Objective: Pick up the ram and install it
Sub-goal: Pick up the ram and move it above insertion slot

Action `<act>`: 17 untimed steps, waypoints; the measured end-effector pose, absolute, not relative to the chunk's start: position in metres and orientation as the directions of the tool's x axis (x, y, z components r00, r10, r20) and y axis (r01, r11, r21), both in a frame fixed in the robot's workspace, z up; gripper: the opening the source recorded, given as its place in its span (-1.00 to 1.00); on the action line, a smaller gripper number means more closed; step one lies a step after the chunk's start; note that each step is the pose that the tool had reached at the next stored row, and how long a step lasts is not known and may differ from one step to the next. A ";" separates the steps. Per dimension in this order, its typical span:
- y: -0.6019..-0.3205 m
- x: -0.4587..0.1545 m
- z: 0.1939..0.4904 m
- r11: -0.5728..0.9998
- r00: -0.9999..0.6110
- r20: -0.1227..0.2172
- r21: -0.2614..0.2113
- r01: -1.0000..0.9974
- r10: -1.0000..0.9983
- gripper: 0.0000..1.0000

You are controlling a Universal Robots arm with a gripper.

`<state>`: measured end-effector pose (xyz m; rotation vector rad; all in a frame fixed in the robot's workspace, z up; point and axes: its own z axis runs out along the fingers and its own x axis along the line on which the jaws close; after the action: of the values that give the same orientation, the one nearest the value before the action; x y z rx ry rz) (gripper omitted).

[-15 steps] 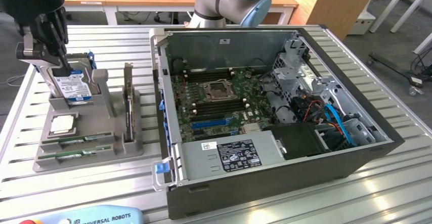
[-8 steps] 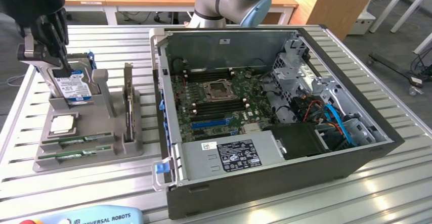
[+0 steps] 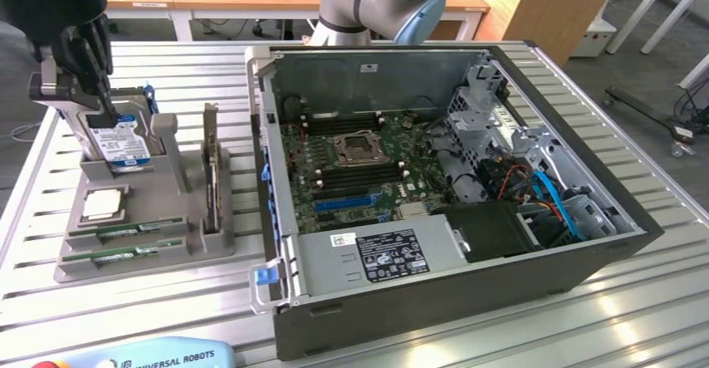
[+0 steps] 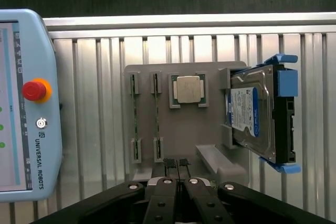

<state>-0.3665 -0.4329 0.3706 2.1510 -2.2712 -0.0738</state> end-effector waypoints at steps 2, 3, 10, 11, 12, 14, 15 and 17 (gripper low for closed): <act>-0.433 -0.367 0.371 0.046 -0.047 -0.023 0.043 -0.998 -0.999 -0.80; -0.433 -0.367 0.371 0.043 -0.044 -0.023 0.043 -0.998 -0.999 -0.80; -0.433 -0.367 0.368 0.042 -0.043 -0.023 0.043 -0.998 -0.999 -0.80; -0.433 -0.367 0.367 0.042 -0.043 -0.023 0.043 -0.998 -0.999 -0.80; -0.433 -0.367 0.367 0.042 -0.043 -0.023 0.043 -0.998 -0.999 -0.80; -0.433 -0.367 0.365 0.042 -0.043 -0.023 0.043 -0.998 -0.999 -0.80; -0.433 -0.367 0.365 0.042 -0.043 -0.023 0.043 -0.998 -0.999 -0.80; -0.433 -0.367 0.363 0.042 -0.043 -0.023 0.043 -0.998 -0.999 -0.80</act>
<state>-0.3665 -0.4329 0.3630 2.1638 -2.2587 -0.0737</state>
